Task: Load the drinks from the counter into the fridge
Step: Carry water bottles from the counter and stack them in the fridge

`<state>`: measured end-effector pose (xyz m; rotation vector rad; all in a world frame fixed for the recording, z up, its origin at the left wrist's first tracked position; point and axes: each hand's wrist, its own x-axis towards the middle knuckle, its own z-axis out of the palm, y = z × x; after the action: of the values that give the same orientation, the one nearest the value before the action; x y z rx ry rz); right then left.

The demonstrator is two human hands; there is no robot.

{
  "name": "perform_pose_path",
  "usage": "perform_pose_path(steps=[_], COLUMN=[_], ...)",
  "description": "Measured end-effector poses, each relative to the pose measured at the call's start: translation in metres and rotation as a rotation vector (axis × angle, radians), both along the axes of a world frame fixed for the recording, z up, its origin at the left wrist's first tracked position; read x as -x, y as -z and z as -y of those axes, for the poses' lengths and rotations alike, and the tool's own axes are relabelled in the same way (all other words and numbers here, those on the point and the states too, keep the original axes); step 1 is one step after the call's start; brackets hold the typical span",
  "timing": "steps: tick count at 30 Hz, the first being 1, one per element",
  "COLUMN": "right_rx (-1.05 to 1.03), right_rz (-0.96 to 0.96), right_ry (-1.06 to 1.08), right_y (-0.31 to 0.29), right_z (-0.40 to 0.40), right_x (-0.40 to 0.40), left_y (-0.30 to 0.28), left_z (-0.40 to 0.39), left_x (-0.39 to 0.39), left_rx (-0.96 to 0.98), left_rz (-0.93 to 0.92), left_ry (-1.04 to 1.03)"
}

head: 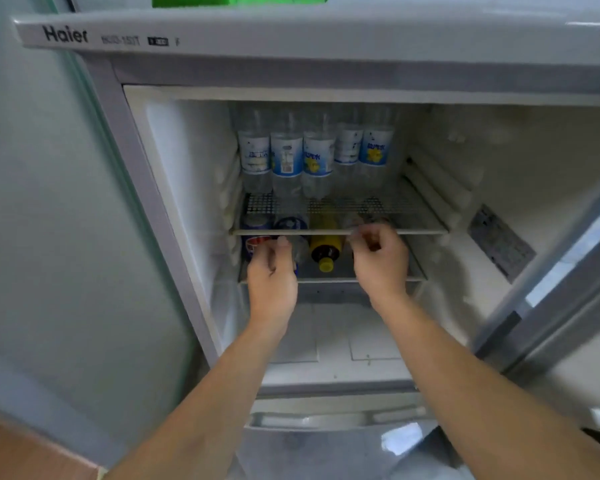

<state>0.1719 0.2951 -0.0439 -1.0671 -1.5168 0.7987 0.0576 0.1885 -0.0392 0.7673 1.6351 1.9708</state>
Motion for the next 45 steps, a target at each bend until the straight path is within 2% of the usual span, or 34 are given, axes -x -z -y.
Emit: perform_pose_path(steps=[5, 8, 11, 19, 25, 31, 35, 38, 41, 45], right_rx=[0.095, 0.119, 0.134, 0.381, 0.597, 0.848, 1.030, 1.156, 1.277, 1.455], right_rz=[-0.064, -0.072, -0.082, -0.030, -0.107, -0.215, -0.314, -0.402, -0.455, -0.544], right_ry=[0.043, 0.145, 0.268, 0.707, 1.012, 1.175, 1.236, 1.267, 1.317, 1.397], right_y=[0.021, 0.040, 0.057, 0.105, 0.146, 0.201, 0.232, 0.249, 0.265, 0.288], right_z=[0.061, 0.107, 0.157, 0.301, 0.391, 0.483, 0.546, 0.585, 0.625, 0.672], right_x=[-0.091, -0.154, -0.215, -0.385, -0.471, -0.491, -0.481, -0.468, -0.450, -0.430], left_y=[0.019, 0.033, 0.050, 0.101, 0.159, 0.235, 0.281, 0.301, 0.310, 0.313], left_z=[0.031, 0.058, 0.090, 0.160, 0.179, 0.183, 0.189, 0.189, 0.187, 0.176], left_x=[-0.069, -0.120, -0.166, -0.280, -0.320, -0.314, -0.295, -0.290, -0.303, -0.355], left_rx=[-0.017, 0.014, 0.049, 0.244, 0.441, 0.757, 1.053, 1.190, 1.266, 1.256], left_rz=[-0.044, -0.064, -0.089, -0.149, -0.303, -0.455, -0.497, -0.560, -0.614, -0.620], left_ry=[0.097, 0.212, 0.332, 0.656, 0.886, 1.098, 1.219, 1.279, 1.330, 1.396])
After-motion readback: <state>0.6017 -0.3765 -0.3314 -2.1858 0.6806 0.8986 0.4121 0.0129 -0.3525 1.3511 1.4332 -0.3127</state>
